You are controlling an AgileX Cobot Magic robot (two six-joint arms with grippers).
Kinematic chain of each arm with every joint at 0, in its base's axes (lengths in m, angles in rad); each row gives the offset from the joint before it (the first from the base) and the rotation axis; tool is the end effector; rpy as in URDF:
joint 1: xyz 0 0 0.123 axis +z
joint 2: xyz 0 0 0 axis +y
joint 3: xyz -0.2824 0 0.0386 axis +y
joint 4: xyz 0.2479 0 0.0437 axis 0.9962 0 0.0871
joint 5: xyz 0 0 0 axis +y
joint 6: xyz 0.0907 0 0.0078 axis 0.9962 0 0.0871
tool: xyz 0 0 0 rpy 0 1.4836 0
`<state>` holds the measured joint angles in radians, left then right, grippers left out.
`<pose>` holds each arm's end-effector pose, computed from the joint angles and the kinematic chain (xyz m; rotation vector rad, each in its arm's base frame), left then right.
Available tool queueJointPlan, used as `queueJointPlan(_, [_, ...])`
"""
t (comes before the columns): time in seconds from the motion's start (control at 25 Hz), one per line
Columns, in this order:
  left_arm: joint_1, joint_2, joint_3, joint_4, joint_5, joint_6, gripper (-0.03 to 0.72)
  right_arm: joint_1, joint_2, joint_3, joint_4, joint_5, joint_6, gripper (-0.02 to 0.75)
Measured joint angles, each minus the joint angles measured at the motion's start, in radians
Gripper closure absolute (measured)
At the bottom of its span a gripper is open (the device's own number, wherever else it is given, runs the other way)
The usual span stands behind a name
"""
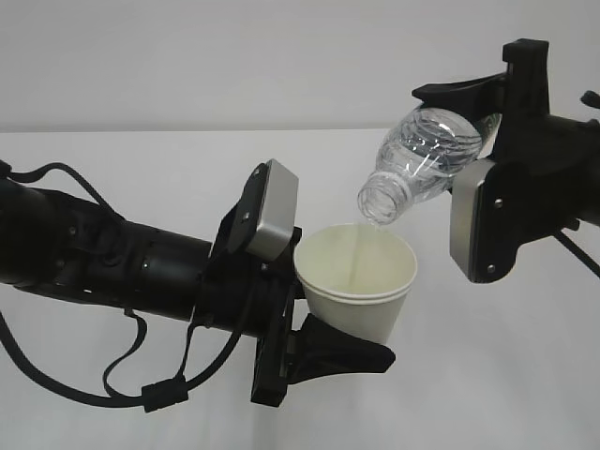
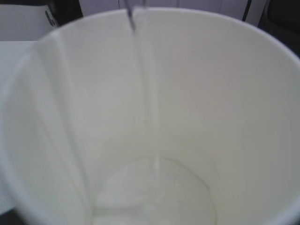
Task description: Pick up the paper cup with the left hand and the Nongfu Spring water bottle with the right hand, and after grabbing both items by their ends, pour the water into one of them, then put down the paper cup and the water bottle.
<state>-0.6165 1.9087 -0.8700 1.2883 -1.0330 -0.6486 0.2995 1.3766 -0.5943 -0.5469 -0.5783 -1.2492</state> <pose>0.2327 -0.2568 0.1598 1.4637 1.3937 -1.1303 0.2559 0.1060 0.2475 -1.6421 0.7750 -0.7765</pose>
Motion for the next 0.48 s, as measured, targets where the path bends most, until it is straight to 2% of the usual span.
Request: queueJointPlan(0.48, [0.0, 0.0, 0.0, 0.0, 0.001, 0.0, 0.239, 0.0, 0.0, 0.0, 0.0, 0.0, -0.013, 0.27])
